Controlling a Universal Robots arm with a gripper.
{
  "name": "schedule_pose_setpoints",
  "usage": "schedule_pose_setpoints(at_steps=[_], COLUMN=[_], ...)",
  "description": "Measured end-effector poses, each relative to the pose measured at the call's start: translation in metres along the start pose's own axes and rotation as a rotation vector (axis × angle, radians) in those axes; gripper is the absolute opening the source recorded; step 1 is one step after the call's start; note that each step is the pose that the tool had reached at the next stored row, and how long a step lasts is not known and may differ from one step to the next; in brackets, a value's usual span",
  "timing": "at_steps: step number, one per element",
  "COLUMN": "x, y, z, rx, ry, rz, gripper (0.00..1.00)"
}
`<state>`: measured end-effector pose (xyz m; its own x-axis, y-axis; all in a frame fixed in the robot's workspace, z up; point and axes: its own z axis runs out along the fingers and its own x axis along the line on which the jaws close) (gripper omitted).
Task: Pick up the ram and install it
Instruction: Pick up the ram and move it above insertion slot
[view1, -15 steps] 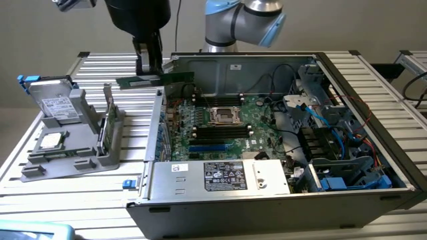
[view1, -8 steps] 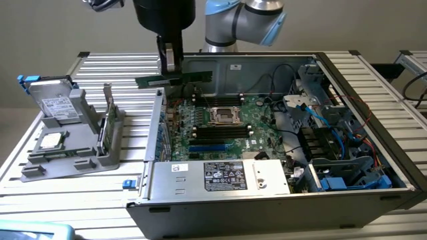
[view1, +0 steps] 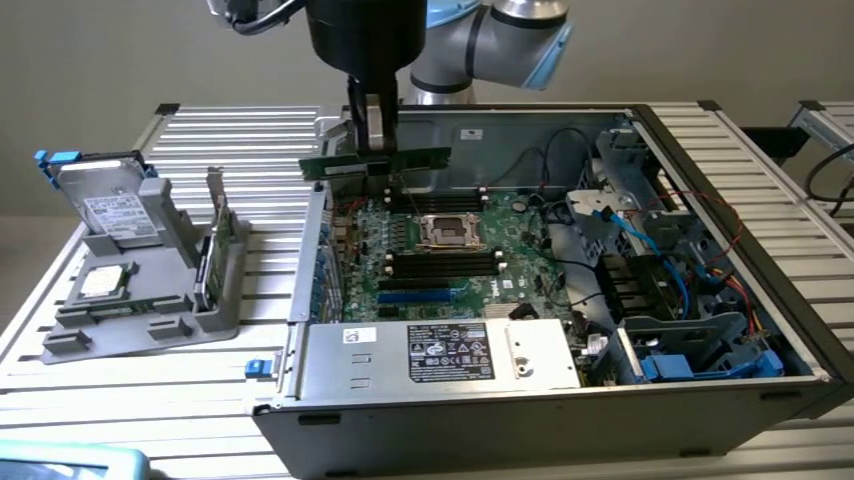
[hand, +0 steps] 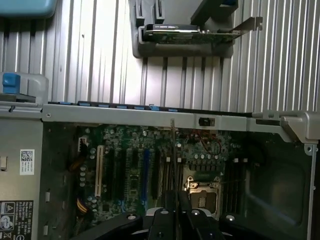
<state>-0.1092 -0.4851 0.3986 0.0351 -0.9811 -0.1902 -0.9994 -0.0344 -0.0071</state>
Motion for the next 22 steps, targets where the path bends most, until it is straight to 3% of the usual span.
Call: schedule_pose_setpoints(at_steps=[7, 15, 17, 22], x=[0.001, 0.001, 0.001, -0.001], y=[-0.0052, -0.0135, -0.0185, -0.0324], z=[0.0051, 0.0087, 0.0102, 0.0137], rx=[0.0095, 0.0143, 0.0148, 0.0148], ry=[-0.0017, 0.0135, 0.0194, 0.0485], rz=[0.048, 0.074, 0.076, 0.076], gripper=[0.15, 0.15, 0.15, 0.15])
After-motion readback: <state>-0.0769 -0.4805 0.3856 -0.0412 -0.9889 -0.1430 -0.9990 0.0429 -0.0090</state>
